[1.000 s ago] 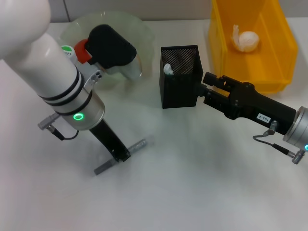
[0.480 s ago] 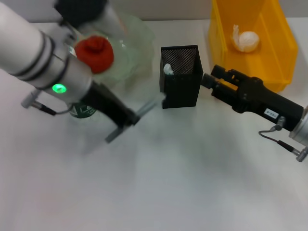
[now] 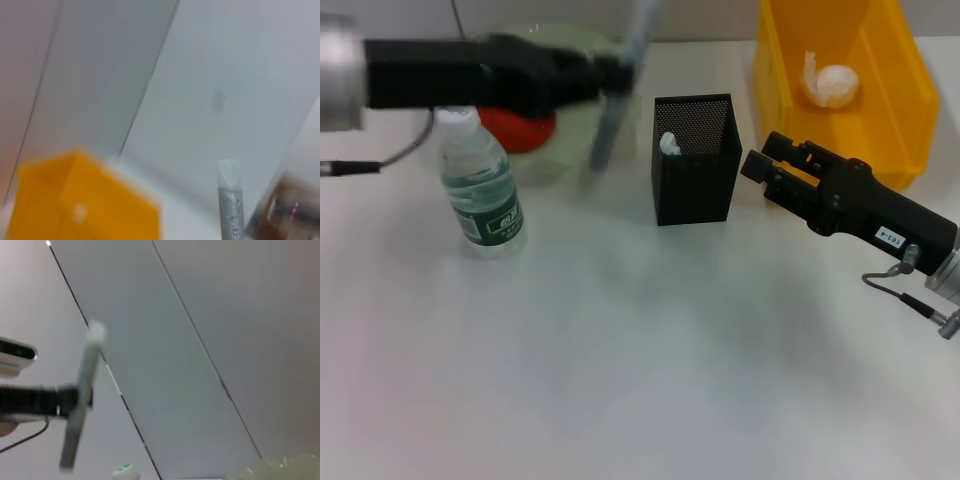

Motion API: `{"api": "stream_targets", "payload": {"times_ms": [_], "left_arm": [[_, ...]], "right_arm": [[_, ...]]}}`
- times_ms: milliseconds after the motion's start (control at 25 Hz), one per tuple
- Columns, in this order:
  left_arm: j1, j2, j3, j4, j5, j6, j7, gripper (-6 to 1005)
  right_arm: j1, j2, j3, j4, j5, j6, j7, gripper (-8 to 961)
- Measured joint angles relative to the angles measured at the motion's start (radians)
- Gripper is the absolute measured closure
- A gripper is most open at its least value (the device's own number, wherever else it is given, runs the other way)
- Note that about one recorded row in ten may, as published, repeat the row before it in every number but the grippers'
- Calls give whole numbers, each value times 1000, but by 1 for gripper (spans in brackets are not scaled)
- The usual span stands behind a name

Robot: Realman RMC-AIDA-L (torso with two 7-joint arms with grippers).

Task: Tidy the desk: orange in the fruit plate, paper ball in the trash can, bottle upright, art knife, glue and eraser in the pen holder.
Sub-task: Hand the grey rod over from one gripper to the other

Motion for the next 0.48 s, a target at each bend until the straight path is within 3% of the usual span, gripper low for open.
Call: {"api": "stream_targets", "payload": {"times_ms": [80, 200, 480], "left_arm": [[10, 1, -16, -33, -57, 3, 30, 866], [34, 1, -69, -195, -256, 52, 165, 867], [35, 0, -112, -514, -475, 142, 357, 868]], "right_arm": [[0, 0, 0, 0, 0, -9, 0, 408], [-3, 0, -1, 0, 0, -43, -1, 408], [-8, 2, -1, 30, 0, -143, -24, 408]]}}
